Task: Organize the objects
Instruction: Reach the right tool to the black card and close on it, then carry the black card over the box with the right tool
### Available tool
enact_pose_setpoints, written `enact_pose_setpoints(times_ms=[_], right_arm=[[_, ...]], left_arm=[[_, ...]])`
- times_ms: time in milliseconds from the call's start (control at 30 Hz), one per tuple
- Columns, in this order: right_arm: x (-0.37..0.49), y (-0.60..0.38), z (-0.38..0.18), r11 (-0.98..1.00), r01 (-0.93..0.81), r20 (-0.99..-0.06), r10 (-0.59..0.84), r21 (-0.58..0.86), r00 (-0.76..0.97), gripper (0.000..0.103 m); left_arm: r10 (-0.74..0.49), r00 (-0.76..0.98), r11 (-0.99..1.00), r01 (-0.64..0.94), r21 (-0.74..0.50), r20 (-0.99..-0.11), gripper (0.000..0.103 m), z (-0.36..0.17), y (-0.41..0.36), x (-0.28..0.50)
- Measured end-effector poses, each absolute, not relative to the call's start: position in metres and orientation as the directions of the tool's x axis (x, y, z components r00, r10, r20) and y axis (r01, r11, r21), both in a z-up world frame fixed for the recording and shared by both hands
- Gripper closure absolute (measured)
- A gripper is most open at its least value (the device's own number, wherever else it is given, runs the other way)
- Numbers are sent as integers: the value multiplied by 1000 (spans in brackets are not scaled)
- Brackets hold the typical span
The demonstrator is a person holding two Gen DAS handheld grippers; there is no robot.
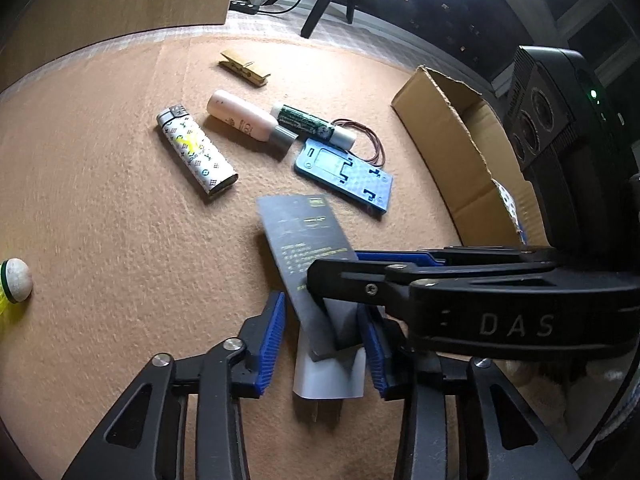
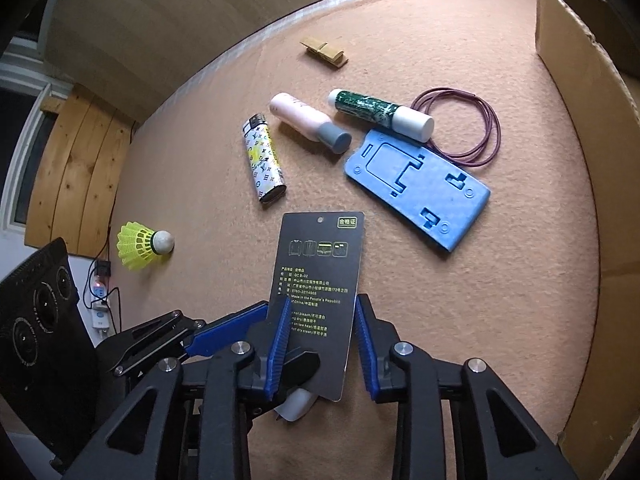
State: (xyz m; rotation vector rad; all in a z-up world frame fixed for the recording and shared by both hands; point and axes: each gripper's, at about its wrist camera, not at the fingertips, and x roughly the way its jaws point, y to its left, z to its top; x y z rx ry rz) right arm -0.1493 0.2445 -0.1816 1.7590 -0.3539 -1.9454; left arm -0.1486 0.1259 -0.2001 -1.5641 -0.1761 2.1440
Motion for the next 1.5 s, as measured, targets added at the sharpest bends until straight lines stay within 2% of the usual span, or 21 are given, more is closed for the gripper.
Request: enact_pose_setpoints(times_ms=[667, 1067, 1500], right_arm=[[-136, 271, -132, -864, 239, -852, -489, 444, -184, 77], [-137, 331, -100, -890, 210, -843, -452, 405, -291, 77], [-165, 402, -89, -913, 161, -843, -407, 374, -351, 77]], left_arm=[[458, -302, -865, -368, -342, -836, 65, -155, 159, -136], [510, -306, -817, -465, -342, -804, 65, -125, 224, -137], [541, -297, -783, -520, -342, -787, 66, -115, 302, -166]])
